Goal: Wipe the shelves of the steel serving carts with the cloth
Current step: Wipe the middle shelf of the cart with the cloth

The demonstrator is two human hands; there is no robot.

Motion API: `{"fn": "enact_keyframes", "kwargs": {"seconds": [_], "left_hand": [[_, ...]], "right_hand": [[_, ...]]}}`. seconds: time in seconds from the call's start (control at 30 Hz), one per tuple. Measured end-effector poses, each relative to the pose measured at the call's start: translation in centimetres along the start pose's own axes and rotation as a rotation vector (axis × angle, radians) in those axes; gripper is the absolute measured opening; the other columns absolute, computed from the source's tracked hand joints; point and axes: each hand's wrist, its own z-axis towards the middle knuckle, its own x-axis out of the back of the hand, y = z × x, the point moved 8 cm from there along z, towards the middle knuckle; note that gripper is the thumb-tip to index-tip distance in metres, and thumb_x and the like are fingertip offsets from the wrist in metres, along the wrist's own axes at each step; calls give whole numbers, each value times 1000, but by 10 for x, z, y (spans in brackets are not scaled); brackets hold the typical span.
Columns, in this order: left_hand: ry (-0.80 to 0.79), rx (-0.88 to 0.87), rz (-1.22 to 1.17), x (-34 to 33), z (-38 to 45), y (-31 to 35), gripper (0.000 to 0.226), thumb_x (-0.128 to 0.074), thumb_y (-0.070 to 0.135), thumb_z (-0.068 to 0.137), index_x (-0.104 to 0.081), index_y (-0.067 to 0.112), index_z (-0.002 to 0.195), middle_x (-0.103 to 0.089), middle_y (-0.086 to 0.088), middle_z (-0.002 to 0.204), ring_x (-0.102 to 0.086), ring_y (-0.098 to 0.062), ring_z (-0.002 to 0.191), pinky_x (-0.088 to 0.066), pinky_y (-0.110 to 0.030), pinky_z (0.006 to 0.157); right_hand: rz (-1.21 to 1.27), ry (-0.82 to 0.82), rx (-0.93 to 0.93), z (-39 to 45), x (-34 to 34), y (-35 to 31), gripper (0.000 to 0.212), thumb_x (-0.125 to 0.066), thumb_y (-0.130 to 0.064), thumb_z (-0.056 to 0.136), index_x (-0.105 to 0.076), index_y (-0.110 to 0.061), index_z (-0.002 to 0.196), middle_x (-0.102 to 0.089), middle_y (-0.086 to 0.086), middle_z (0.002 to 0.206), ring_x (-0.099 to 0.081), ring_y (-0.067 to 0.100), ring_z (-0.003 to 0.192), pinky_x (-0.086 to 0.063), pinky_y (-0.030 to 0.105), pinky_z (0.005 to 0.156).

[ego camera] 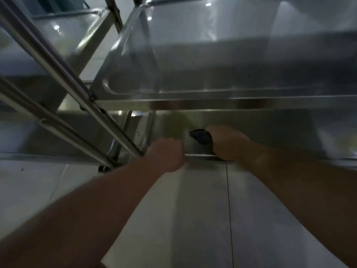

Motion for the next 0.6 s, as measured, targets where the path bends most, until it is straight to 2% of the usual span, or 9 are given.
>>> {"fn": "enact_keyframes", "kwargs": {"seconds": [0.1,0.17,0.33,0.47,0.53,0.6], "left_hand": [[23,-26,10,-13,-15,-8,38,-55,45,99,-61,15,121,-65,-10,120,-66,-35,111,-53,-41,84],[1,-34,17,-21,-25,-17,40,-55,42,100,-61,14,127,-64,-11,120,-65,-34,110,-54,-38,84],[-2,6,140,-30,-36,-49,41,-50,42,100,-58,19,134,-66,-7,123,-66,-31,111,-59,-44,87],[2,65,32,-42,-40,-72,42,-51,41,99,-62,22,134,-66,-6,127,-65,-29,116,-56,-47,96],[24,12,4,-53,-46,-76,40,-48,43,97,-68,20,125,-70,-5,120,-67,-30,112,-56,-44,95],[-29,76,-99,-70,-52,-92,37,-43,38,99,-67,22,123,-71,-2,116,-68,-28,110,-56,-42,93]], "right_hand": [[12,46,19,7,-10,-12,28,-69,-26,88,-61,-27,114,-65,3,111,-63,29,99,-57,45,87],[2,85,46,11,-14,-22,36,-71,-30,87,-60,-29,121,-65,2,112,-63,29,100,-57,48,86],[-29,128,93,25,-27,-42,52,-74,-33,88,-51,-27,135,-61,6,122,-60,30,107,-56,50,89],[-85,147,120,40,-33,-59,52,-59,-13,94,-46,-20,143,-57,14,131,-57,35,112,-54,49,91],[-78,169,120,49,-33,-67,51,-56,-7,95,-46,-19,144,-56,13,130,-56,33,108,-52,44,85],[-70,203,125,60,-34,-76,50,-57,-6,95,-48,-20,142,-57,12,127,-55,31,103,-44,39,77]]}}
